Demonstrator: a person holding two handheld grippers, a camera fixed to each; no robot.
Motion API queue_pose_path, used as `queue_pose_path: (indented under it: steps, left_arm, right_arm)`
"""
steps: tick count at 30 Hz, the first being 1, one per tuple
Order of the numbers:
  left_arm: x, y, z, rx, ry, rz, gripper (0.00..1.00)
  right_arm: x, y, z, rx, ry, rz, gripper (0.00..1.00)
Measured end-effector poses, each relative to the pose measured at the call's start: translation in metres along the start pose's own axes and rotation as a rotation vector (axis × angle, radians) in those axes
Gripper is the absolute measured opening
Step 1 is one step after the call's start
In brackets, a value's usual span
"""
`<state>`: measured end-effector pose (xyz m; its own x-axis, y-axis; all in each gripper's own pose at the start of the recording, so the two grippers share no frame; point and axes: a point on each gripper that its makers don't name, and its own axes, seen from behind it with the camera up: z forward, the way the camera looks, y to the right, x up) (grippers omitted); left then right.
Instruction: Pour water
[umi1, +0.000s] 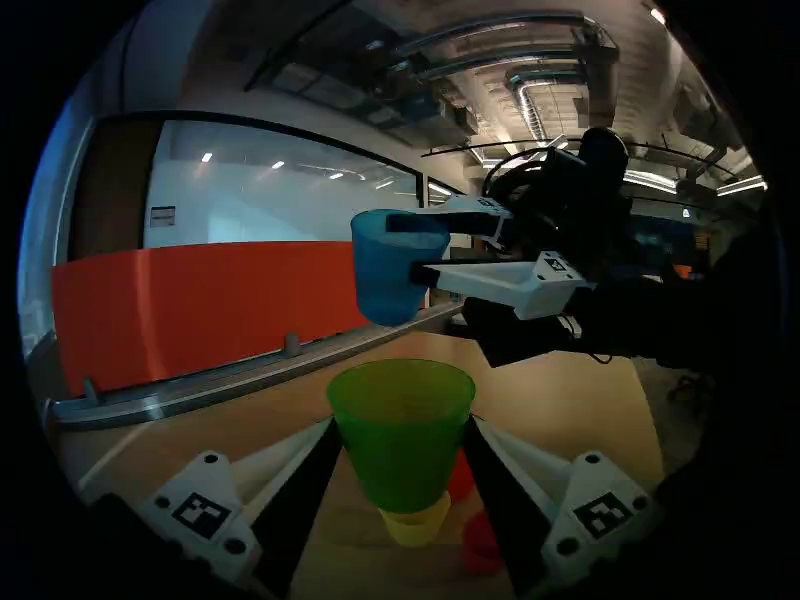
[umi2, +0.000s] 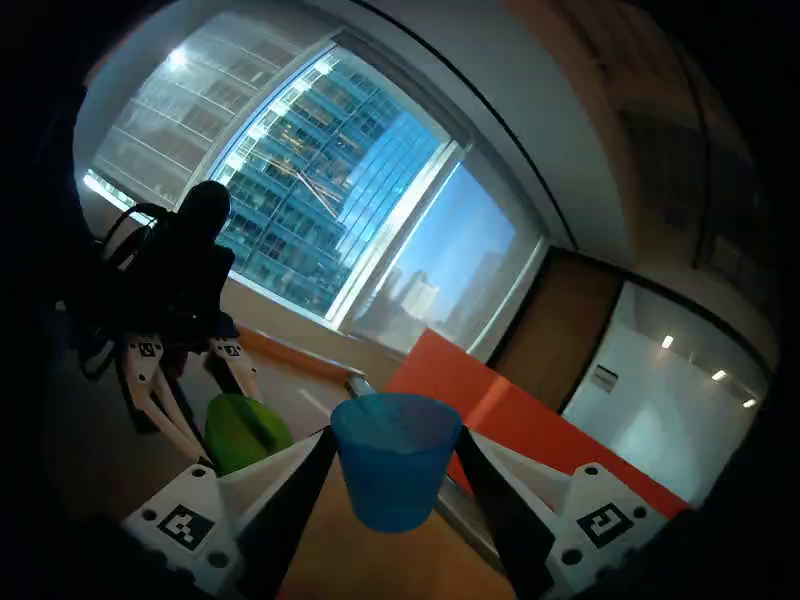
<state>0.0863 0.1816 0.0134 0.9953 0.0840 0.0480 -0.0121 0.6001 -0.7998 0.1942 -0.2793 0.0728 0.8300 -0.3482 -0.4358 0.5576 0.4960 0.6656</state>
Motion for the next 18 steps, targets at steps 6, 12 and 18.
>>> queue_pose_path:
  steps: [6,12,18]
  left_arm:
    - [0.000,0.000,0.000,0.001,-0.002,0.003,0.82]
    - [0.002,0.003,0.000,-0.004,0.000,0.004,0.82]
    - [0.003,0.004,0.001,-0.005,-0.001,0.008,0.82]
  right_arm:
    - [0.005,0.001,0.001,0.000,0.000,-0.062,0.90]
    - [0.010,0.004,0.003,-0.003,0.003,-0.112,0.90]
    - [0.012,0.005,0.003,-0.003,0.000,-0.167,0.90]
